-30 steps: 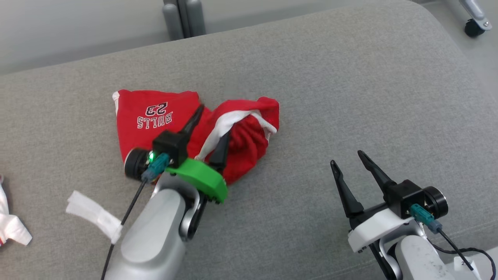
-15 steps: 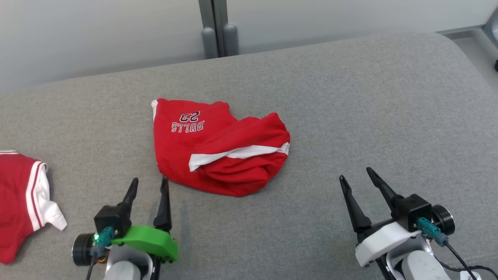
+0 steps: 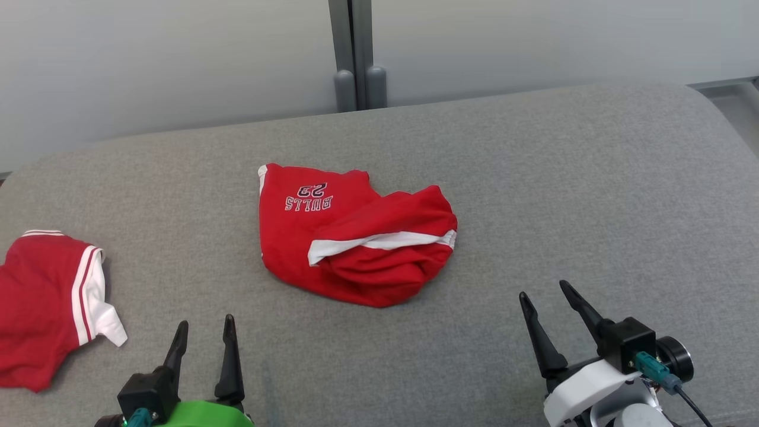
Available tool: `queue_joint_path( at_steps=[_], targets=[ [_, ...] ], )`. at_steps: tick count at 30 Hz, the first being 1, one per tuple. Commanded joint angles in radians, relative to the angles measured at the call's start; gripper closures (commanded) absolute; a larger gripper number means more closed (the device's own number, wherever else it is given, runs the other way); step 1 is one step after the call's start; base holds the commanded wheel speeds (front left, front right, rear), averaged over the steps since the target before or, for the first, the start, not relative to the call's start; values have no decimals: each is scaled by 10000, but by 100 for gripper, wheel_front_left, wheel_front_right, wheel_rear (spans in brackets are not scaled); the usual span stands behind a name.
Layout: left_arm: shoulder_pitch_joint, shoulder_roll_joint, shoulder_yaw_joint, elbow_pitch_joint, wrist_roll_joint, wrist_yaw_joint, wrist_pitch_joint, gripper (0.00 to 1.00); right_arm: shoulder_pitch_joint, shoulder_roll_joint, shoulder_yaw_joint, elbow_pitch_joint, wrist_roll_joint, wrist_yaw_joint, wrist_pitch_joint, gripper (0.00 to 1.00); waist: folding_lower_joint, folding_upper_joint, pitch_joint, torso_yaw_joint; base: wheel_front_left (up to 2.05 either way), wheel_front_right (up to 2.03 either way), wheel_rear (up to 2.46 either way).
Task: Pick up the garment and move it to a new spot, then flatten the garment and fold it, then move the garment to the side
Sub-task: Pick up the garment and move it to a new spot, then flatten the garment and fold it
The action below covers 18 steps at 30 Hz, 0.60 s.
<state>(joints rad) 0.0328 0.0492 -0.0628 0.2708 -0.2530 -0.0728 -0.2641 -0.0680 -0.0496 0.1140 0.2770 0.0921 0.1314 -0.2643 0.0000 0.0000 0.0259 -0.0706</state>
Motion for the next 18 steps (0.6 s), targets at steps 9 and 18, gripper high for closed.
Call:
queue_joint_path(
  at_steps=[9,18],
  targets=[
    [-499,32,-394,-250,-2,-55,-6,0,-386,-33,-30,3,0,-14,-3,0,0,0,611,270,0,0,0],
    [-1721,34,-1563,48,605,-379,-6,0,-1010,-31,109,-175,-79,-14,-3,0,0,0,1615,411,0,0,0]
  ],
)
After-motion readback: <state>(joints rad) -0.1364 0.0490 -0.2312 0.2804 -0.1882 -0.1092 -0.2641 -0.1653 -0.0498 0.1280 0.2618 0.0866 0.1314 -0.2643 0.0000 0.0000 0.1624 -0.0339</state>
